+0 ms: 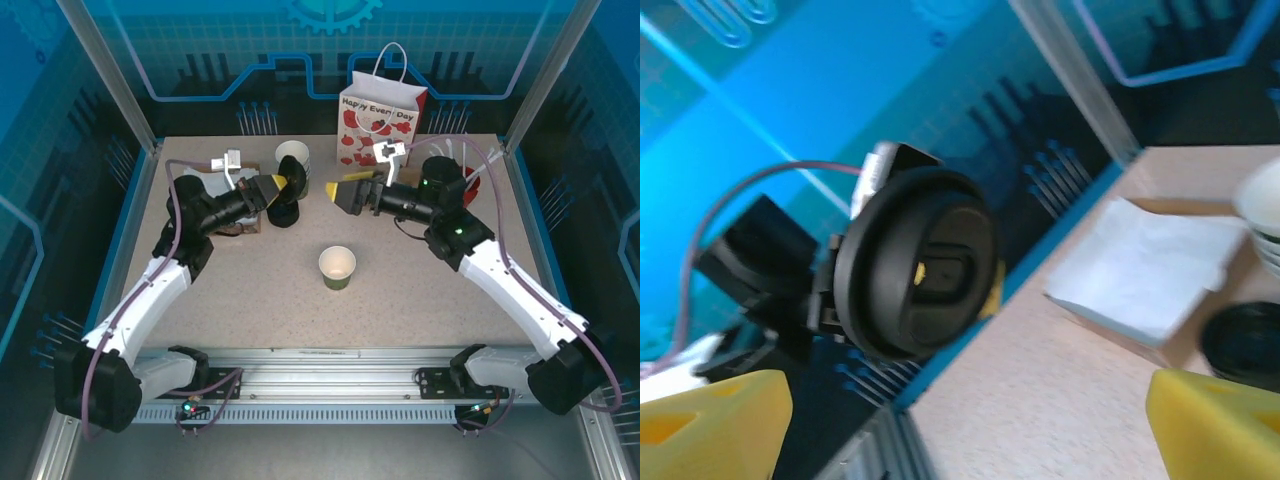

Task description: Pack the takeout coffee

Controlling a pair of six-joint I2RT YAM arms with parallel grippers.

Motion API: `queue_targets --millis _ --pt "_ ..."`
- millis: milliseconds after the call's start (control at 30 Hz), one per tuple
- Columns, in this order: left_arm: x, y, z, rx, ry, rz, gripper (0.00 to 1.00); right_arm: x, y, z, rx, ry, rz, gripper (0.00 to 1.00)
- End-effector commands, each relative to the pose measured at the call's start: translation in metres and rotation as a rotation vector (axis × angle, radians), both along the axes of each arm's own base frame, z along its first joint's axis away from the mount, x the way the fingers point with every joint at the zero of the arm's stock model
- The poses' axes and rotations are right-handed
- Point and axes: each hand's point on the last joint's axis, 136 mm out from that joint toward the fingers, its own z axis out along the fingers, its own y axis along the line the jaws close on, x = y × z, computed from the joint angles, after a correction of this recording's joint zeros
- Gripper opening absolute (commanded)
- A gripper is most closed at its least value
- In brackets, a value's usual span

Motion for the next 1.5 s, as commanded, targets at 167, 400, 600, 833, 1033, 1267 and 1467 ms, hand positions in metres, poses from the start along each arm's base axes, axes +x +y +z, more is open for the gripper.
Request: queue_targets --millis 167,400,600,833,1033,1267,1467 --pt "-0.040 -0.014 0.056 -0.203 -0.102 -0.178 0.18 -0.025 0.037 0.055 0.196 -0.137 0.231 1.00" --pt "-0.047 -0.023 0.057 -0.210 -0.111 -0.212 0.18 -0.039 0.053 0.071 0.218 -0.196 0.300 1.00" --pt "-0.054 -0.031 0.063 -0.234 -0.125 -0.259 0.18 -0.035 0.059 0.067 0.215 -0.196 0.309 0.97" --pt "-0.059 -0.035 0.067 -0.256 -0.127 -0.285 0.18 -0.040 0.062 0.072 0.244 -0.220 0.352 0.82" --pt "-0.060 -0.040 0.066 -0.262 -0.125 -0.302 0.19 -0.047 0.067 0.071 0.240 -0.227 0.383 0.74" --pt "-0.057 -0.042 0.067 -0.279 -0.117 -0.310 0.20 -0.051 0.068 0.069 0.239 -0.226 0.399 0.78" --pt "-0.055 -0.043 0.066 -0.293 -0.112 -0.316 0.20 -0.055 0.068 0.068 0.237 -0.230 0.414 0.79"
